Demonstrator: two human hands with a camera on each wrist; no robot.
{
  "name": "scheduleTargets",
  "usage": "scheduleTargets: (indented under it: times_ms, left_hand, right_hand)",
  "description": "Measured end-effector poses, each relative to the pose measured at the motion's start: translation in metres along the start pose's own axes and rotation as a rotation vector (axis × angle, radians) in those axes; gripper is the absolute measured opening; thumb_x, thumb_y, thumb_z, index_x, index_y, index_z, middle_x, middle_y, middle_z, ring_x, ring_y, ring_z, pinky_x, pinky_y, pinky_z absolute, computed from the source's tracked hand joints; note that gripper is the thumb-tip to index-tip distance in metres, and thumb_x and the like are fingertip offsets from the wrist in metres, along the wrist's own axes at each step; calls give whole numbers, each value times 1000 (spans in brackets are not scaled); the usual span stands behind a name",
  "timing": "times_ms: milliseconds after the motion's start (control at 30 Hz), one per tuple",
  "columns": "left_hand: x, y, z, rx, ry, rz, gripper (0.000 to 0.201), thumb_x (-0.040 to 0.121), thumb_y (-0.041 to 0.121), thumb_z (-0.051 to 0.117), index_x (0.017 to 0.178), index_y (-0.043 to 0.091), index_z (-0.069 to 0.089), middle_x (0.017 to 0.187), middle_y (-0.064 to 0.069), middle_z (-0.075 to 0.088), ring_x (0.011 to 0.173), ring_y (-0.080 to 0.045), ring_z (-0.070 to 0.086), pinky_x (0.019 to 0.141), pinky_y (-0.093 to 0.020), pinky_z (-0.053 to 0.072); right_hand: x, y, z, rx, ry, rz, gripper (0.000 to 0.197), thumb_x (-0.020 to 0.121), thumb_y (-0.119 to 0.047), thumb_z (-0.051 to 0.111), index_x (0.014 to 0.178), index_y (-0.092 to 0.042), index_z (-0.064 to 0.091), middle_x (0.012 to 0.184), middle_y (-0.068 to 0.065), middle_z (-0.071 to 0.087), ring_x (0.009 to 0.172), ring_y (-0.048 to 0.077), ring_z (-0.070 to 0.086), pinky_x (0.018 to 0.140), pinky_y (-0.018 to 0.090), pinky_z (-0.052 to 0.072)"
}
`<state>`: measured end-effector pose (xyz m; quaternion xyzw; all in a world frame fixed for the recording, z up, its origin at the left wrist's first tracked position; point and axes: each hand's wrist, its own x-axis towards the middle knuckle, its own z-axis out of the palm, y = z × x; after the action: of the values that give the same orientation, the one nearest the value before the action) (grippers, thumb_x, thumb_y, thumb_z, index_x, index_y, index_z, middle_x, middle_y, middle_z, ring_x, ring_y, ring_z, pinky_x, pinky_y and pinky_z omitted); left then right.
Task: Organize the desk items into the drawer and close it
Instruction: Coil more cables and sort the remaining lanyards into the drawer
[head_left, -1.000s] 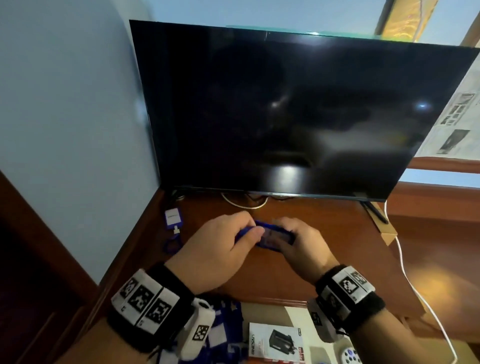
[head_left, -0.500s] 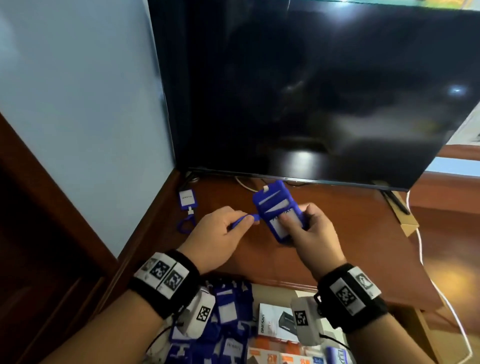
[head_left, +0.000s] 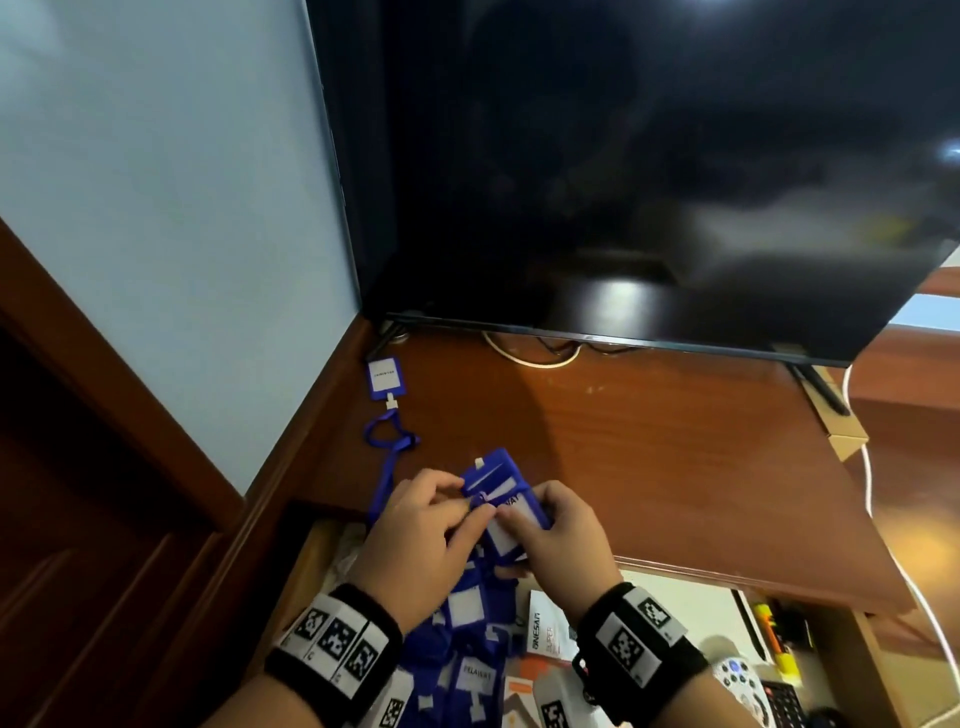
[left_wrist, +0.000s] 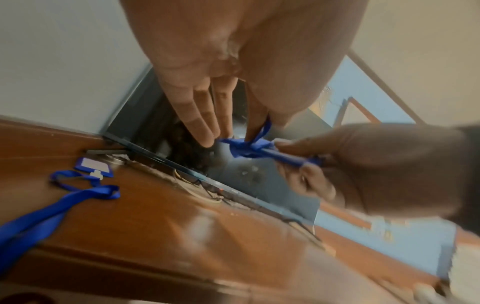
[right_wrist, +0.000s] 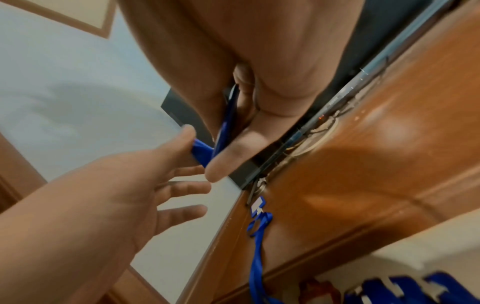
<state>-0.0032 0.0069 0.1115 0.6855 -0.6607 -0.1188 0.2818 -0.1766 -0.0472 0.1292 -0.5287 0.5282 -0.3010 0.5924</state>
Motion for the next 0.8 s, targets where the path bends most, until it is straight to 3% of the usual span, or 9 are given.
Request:
scheduleTargets:
  times_ms: [100, 167, 267, 367, 433, 533, 633, 700, 800]
  left_hand:
    - [-14, -7, 7, 56, -45, 28, 58, 103, 67, 25, 135, 42, 66, 137, 14, 47, 121, -8, 46, 90, -30, 53]
    - [-14, -13, 12, -49, 93, -35, 41, 101, 62, 45, 119, 41, 76, 127, 12, 50, 113, -8, 49, 90, -26, 50]
    - [-7, -25, 14, -403, 211, -335, 6, 85, 37, 84, 89, 38, 79, 115, 12, 55, 100, 1, 61, 87, -28, 58]
    - [-4, -43, 21, -795, 125, -604, 44, 77, 29, 92, 108, 33, 60, 107, -1, 74, 94, -13, 75, 86, -44, 63]
    - [-10, -64, 33, -923, 39, -772, 59, 76, 32, 92, 123, 29, 56, 108, -11, 76, 96, -24, 77, 91, -52, 62]
    - [-26, -98, 55, -932, -92, -849, 63, 70, 43, 94, 123, 21, 68, 109, -16, 77, 100, -32, 76, 97, -56, 58]
    - [-36, -125, 69, -793, -124, -868, 33, 84, 16, 86, 113, 17, 71, 101, -18, 77, 96, -35, 76, 92, -54, 60]
    - [-36, -139, 77, -620, -217, -836, 24, 88, 15, 82, 107, 22, 70, 96, -7, 78, 89, -23, 76, 85, -45, 62]
    - [-28, -153, 92, -426, -326, -776, 15, 92, 19, 76, 102, 27, 68, 86, 6, 72, 79, -7, 68, 80, -32, 58]
  right_hand:
    - [2, 6, 3, 144, -23, 72, 20, 93, -17, 73, 102, -4, 61, 98, 16, 73, 83, 31, 76, 65, 47, 64]
    - [3, 10, 7, 198, -71, 104, 20, 94, -16, 72, 104, -3, 62, 98, 17, 74, 86, 33, 76, 68, 47, 64]
    - [5, 17, 19, 238, -148, 135, 19, 98, -17, 68, 109, -2, 65, 100, 20, 74, 91, 36, 75, 73, 50, 64]
    - [11, 27, 33, 292, -214, 188, 22, 103, -21, 60, 114, -3, 68, 106, 24, 74, 97, 38, 74, 79, 52, 63]
    - [16, 32, 42, 282, -243, 272, 28, 107, -24, 52, 115, -1, 68, 104, 22, 76, 93, 36, 74, 80, 52, 63]
    - [20, 49, 50, -29, -348, 373, 40, 108, -39, 46, 105, -7, 69, 83, 12, 73, 70, 24, 70, 69, 44, 64]
    - [32, 66, 43, -725, -497, 202, 51, 101, -52, 50, 82, -8, 68, 73, 6, 74, 66, 23, 68, 70, 38, 61]
    - [45, 65, 36, -1009, -513, 88, 45, 96, -52, 53, 81, -13, 68, 72, 3, 72, 69, 19, 67, 66, 28, 52]
    - [76, 49, 38, -1034, -440, -4, 27, 95, -46, 58, 86, -22, 67, 81, -5, 69, 82, 19, 67, 68, 27, 45]
